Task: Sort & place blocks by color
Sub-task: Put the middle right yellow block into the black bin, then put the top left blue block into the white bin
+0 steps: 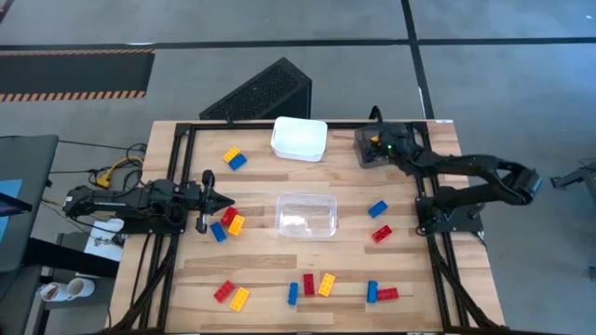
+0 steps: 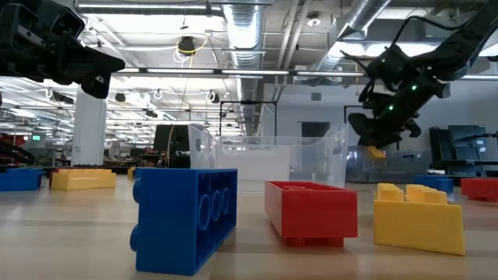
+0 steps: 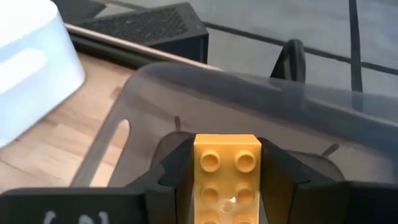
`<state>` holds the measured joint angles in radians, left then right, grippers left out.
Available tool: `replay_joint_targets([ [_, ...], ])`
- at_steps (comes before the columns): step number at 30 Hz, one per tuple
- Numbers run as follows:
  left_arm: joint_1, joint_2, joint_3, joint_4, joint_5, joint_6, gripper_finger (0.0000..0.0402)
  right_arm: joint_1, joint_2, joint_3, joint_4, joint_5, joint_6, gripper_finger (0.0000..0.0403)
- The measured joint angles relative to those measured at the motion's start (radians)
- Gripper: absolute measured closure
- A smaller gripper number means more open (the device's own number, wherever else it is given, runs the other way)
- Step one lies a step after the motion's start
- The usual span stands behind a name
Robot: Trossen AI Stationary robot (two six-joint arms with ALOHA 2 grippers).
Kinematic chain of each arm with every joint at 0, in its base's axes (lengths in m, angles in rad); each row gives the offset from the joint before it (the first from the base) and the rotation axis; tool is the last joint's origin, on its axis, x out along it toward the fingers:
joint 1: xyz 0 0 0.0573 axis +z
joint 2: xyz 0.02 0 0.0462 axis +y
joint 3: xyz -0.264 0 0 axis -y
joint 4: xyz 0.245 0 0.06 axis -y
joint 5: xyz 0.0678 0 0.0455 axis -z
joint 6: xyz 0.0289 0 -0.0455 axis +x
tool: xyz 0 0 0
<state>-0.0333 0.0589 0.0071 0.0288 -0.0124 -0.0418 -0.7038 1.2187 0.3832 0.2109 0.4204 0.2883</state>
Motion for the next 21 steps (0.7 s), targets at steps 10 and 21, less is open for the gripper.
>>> replay_joint_targets([
  [10,0.000,0.000,0.000,0.000,0.000,0.000,0.0401,-0.032,0.020,0.000,0.010,-0.002,0.017,0.0147],
  [21,0.000,0.000,0.000,0.000,0.000,0.000,0.0402,0.068,-0.237,0.001,0.008,-0.104,-0.080,0.0118],
])
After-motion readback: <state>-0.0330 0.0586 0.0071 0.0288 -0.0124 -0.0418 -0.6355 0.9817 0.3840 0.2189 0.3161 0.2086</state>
